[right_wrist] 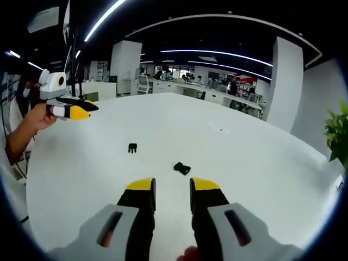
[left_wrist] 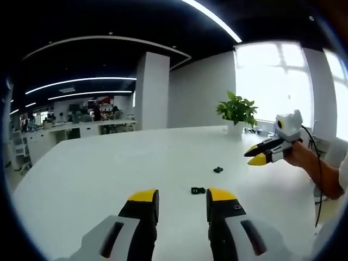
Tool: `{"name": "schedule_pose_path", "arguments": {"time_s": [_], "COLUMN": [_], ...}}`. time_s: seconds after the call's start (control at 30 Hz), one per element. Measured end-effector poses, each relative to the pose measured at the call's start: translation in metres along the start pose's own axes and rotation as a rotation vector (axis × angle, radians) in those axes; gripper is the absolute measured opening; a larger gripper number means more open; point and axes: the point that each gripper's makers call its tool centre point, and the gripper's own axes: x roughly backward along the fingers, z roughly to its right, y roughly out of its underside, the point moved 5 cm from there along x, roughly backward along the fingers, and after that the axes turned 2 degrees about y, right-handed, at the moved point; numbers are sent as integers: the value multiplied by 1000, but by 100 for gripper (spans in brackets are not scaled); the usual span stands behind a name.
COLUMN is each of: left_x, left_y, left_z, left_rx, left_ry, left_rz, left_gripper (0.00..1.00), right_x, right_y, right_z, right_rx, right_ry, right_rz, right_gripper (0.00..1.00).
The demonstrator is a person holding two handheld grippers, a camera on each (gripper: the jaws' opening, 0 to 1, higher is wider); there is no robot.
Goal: Snap the two parts of the plastic buckle together until the buckle closes and remains connected.
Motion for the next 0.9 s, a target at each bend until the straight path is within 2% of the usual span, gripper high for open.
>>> {"name": "schedule_pose_path", "arguments": {"time_s": [0.3, 0.7, 0.9], "left_x": [-6, -17, -25], "left_y": [-2, -9, -8], "left_z": [-3, 1, 2], "left_rx": [0, -13, -17], "left_ry": [-9, 7, 14], "left_rz": [-9, -21, -32], "left_gripper": [35, 34, 34], "right_x": [-11, -18, -24], "right_y": [-7, -12, -12], "right_z": [7, 16, 18], "right_rx": [9, 5, 9], "right_ry": [-10, -26, -31], "right_rz": [3, -1, -11], "right_gripper": [25, 25, 25]}}
